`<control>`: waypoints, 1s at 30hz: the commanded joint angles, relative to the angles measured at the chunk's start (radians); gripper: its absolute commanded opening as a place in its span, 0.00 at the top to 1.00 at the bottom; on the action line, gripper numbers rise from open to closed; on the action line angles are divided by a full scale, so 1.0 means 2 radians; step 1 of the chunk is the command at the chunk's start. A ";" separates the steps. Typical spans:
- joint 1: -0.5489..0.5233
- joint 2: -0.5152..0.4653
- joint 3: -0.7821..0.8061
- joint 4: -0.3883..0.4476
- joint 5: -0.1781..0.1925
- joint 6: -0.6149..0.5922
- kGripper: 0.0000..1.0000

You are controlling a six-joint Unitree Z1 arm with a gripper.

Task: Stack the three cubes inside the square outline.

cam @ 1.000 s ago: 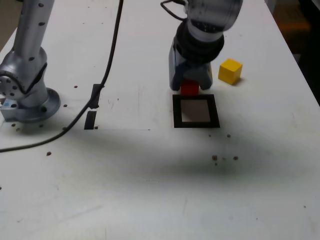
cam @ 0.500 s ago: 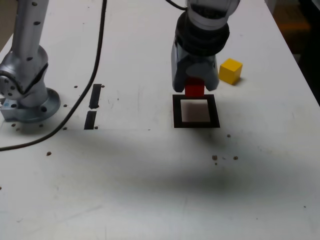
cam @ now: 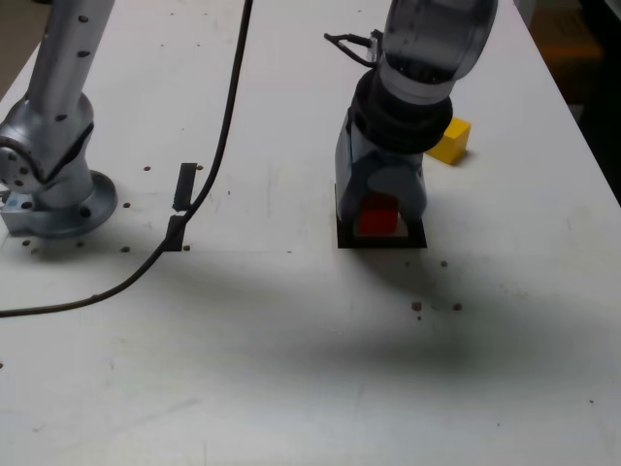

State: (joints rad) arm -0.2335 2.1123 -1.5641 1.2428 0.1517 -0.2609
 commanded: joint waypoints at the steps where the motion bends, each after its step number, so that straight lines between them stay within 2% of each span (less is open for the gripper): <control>1: 0.000 -0.002 0.002 0.001 0.002 0.000 0.67; 6: 0.000 -0.004 0.007 0.001 0.004 0.001 0.46; 12: 0.001 -0.004 0.008 0.002 0.005 0.008 0.12; 14: 0.001 -0.008 0.006 0.006 0.006 0.008 0.05; 17: 0.001 -0.019 0.000 0.023 0.007 0.007 0.01; 20: -0.001 -0.043 -0.010 0.061 0.006 0.007 0.00; 23: -0.003 -0.074 -0.036 0.100 0.015 0.027 0.00; 27: 0.002 -0.075 -0.121 0.134 0.032 0.115 0.00; 30: 0.020 -0.044 -0.191 0.156 0.031 0.187 0.00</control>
State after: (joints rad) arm -0.2070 1.9978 -1.8407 1.5445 0.2164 0.0113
